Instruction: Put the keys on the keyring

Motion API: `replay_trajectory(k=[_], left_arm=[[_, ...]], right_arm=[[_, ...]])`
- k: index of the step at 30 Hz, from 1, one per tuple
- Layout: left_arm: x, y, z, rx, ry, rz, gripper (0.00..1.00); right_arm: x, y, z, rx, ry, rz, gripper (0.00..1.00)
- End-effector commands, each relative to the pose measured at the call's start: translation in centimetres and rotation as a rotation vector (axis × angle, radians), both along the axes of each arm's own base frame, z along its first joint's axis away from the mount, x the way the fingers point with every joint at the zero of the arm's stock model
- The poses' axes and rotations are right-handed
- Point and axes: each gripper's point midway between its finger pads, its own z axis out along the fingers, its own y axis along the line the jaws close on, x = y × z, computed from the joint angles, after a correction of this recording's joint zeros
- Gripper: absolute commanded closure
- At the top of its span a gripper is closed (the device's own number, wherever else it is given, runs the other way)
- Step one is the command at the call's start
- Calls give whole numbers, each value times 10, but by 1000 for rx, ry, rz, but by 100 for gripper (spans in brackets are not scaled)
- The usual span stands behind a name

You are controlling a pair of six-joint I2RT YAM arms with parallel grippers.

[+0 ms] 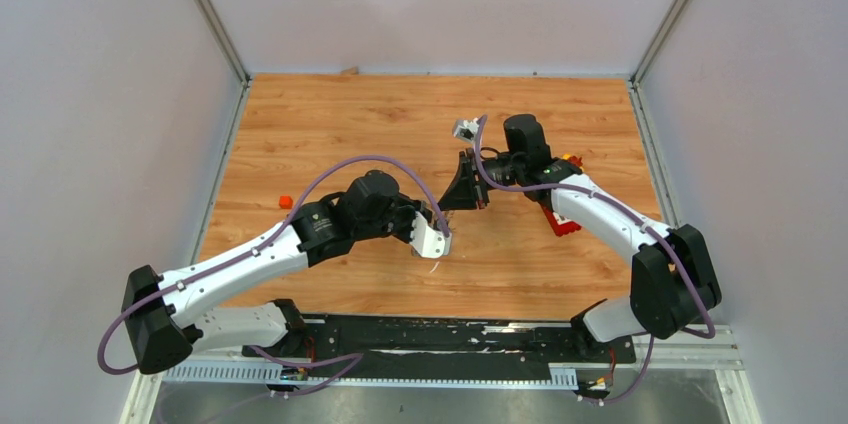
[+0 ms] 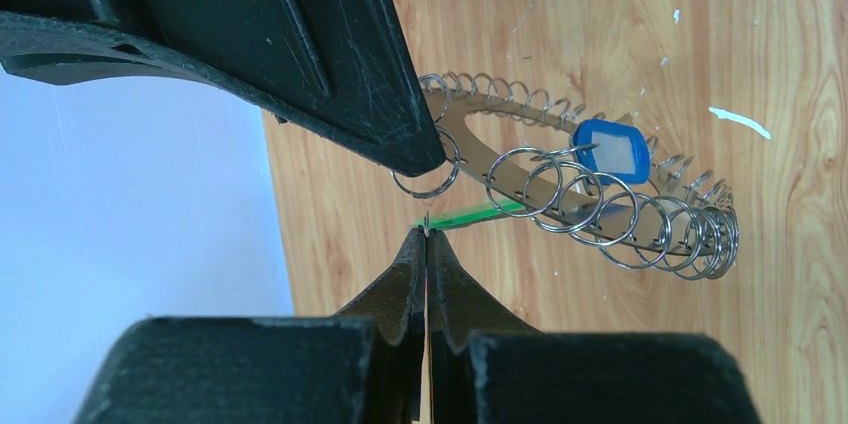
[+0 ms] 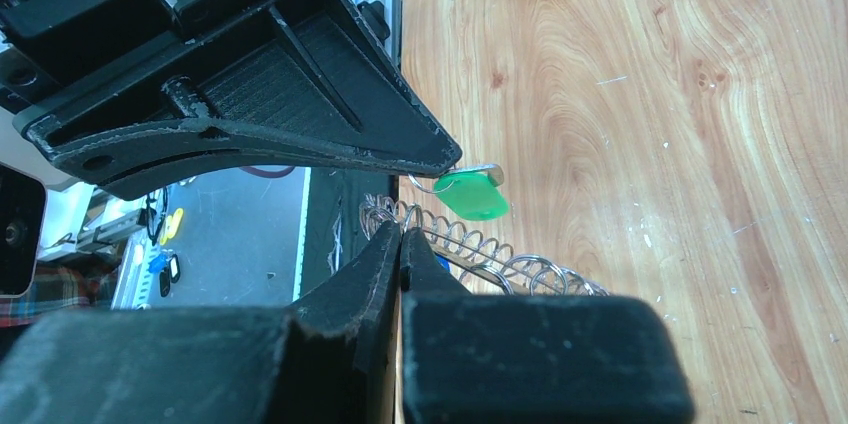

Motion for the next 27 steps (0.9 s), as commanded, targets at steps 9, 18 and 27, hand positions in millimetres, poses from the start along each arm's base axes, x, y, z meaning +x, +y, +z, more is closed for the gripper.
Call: replay_trajectory(k=[9,18,27], left_arm=[[1,-13,26,-81,-9,-15,100],[-1,-12,26,-85,-4,-23,100],[-3,-14,25,-82,0,-31,100]], right_arm=[[1,10,21,55,-56,42,100],[2,10,18,47,-50,35,100],[3,11,17,46,-41,37,100]])
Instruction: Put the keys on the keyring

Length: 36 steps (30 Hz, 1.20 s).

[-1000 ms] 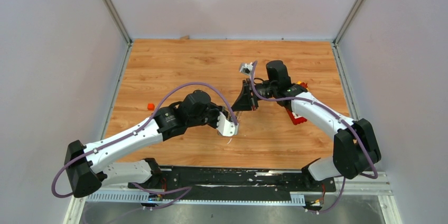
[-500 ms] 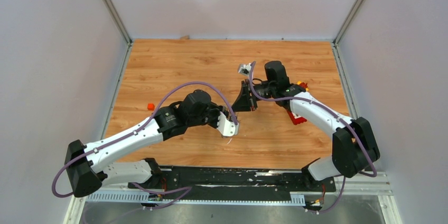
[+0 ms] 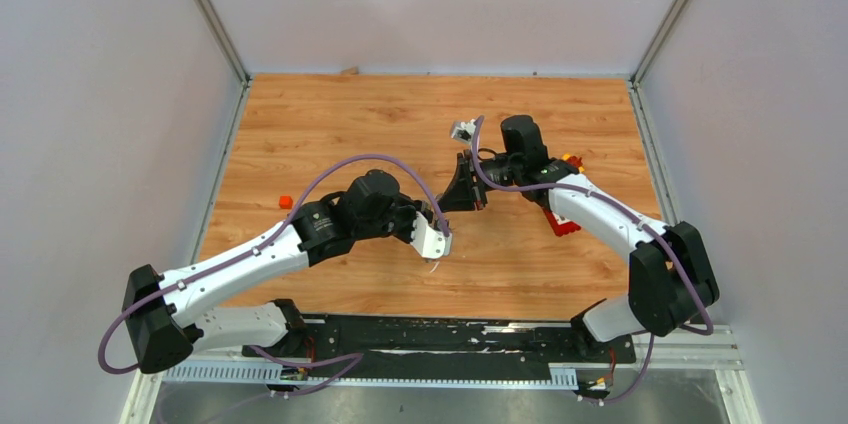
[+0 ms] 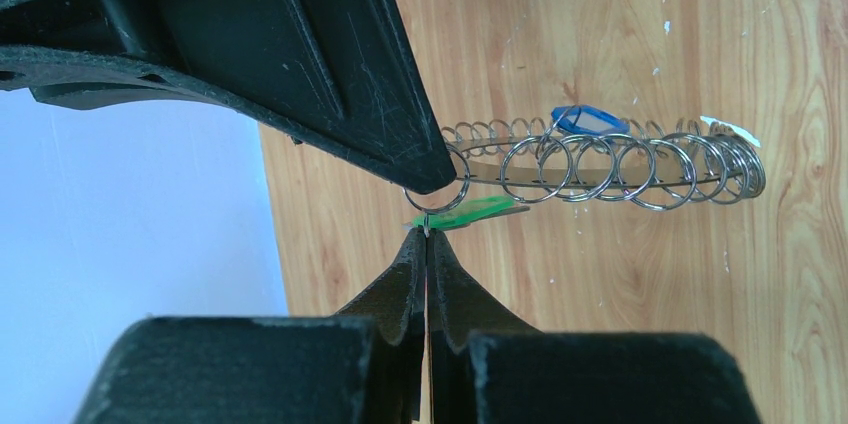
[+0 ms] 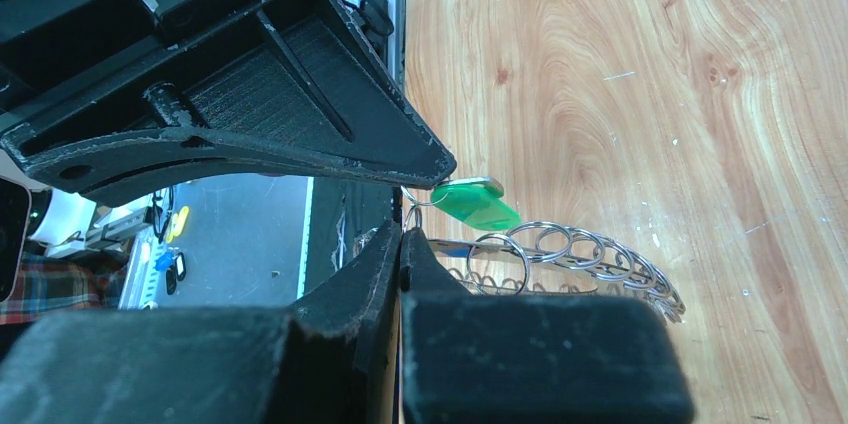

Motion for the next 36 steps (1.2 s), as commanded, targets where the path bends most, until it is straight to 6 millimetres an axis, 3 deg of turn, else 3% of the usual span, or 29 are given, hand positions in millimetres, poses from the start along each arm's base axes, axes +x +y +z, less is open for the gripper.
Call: replay_trajectory(k=[1,12,21,36], left_arm=[[-1,-10,25,-74,-14,-15,100],[-2,-9,25,-79,-22,-16,100],[-4,-10,9,-2,-89,-25,100],[-1,-6,1,40,-124,-10,100]], right_arm=[[4,7,20,51,-56,28,100],[4,9,17,46,-43,32,100],[8,10,17,39,-29,9,100],[12,5,21,54,-21,-15,100]])
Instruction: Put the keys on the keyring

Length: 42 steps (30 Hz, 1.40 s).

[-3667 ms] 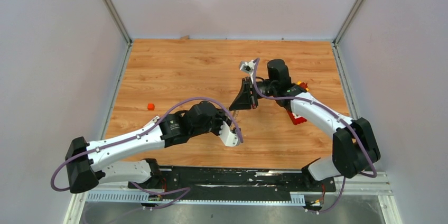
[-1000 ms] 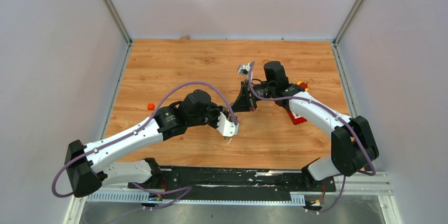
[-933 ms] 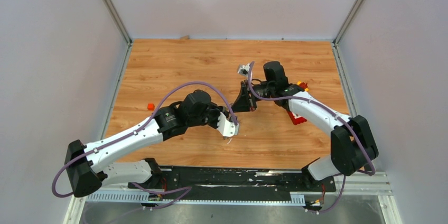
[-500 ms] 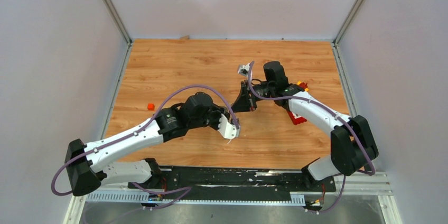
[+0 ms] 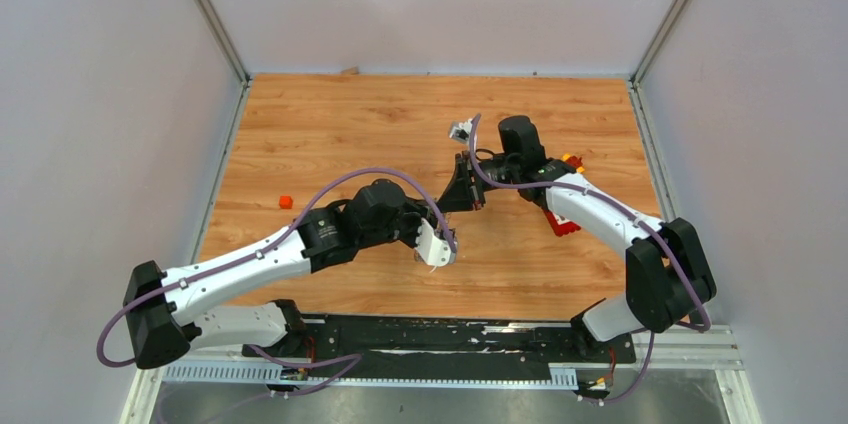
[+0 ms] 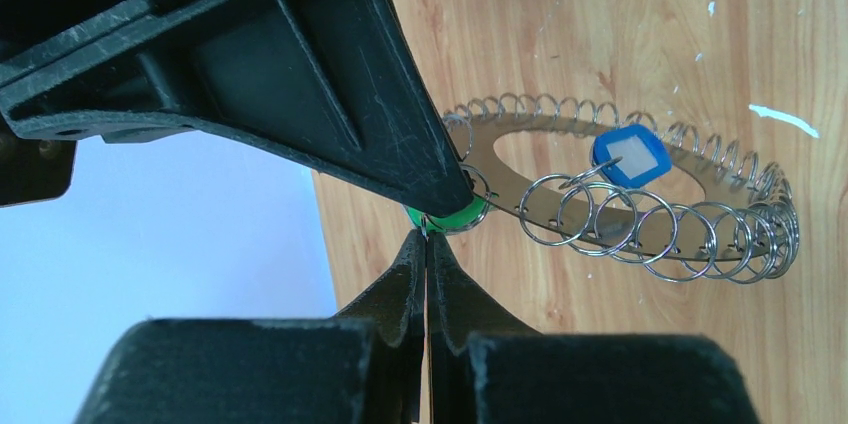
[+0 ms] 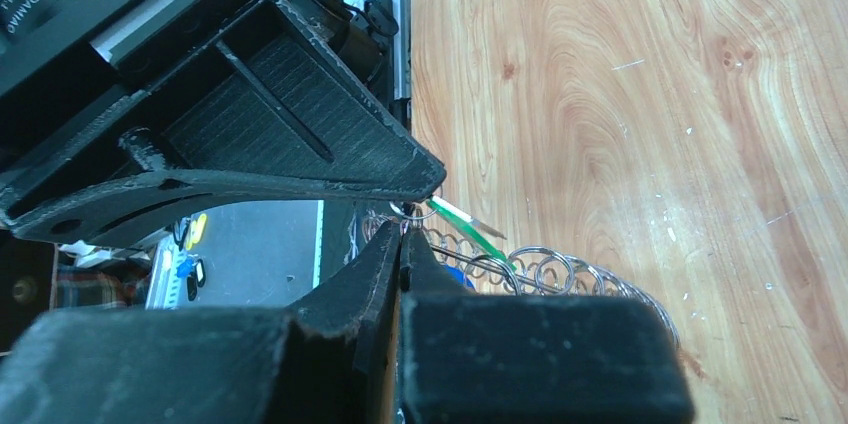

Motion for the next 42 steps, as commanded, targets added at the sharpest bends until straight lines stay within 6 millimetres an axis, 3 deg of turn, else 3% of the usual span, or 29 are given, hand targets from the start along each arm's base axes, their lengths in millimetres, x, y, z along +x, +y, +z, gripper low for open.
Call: replay_trajectory(k=[1,14,22,42], left_arm=[[0,1,-5,14,-20,-2,100],[5,3,-2,2,-44,23,100],[16,3,11,-53,-86,85,100],[7,-2,1,-4,-113,50,100]], right_arm=[[11,3,25,64,-74,-3,100],[15,1,21,55,-60,-18,100],[17,2,16,45,-45,-21,100],[21,0,17,40,-33,-48,100]])
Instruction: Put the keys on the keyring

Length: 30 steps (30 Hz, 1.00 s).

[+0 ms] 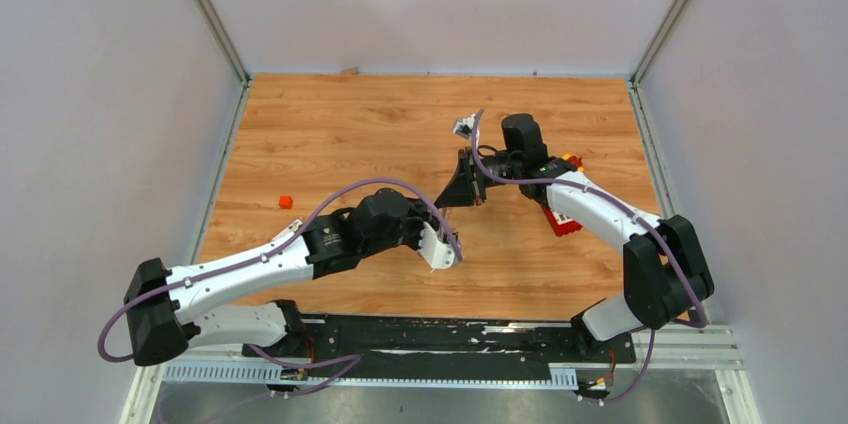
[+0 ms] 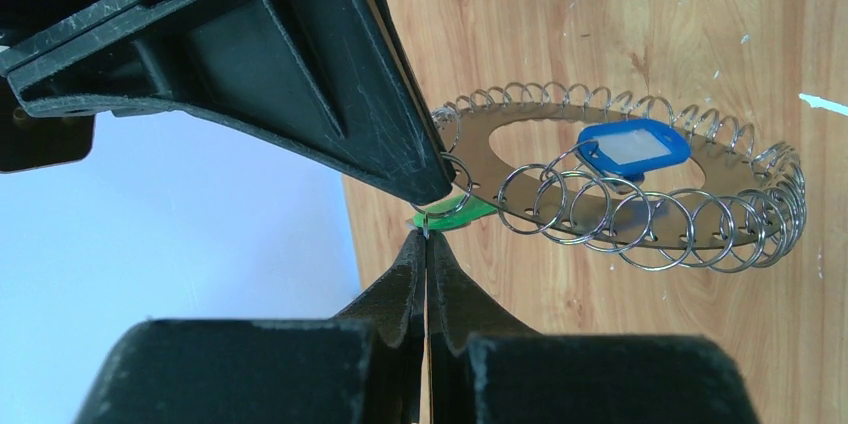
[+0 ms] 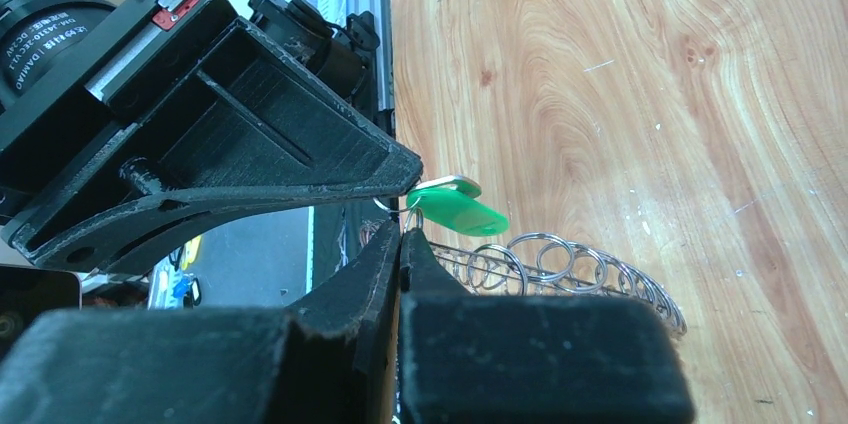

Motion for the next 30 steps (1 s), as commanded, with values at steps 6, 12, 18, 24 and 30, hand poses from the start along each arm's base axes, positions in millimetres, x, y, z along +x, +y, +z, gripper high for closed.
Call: replay_trajectory(k=[6,12,18,24,30], left_arm=[[-2,-7,1,-4,-23,-21,100],[-2,-5,-1,8,-25,-21,100],[-3,-4,-6,30,-19,-27,100],[-5,-3,-10,46,-13,-37,100],[-6,-2,-12,57,-6,-40,100]], right_arm=[[9,3,23,60,-62,1,100],[8,3,24,65,-63,3,100],[7,2,25,70,-62,9,100],[6,2,28,78,-66,12,100],[7,0,31,88,-70,10,100]])
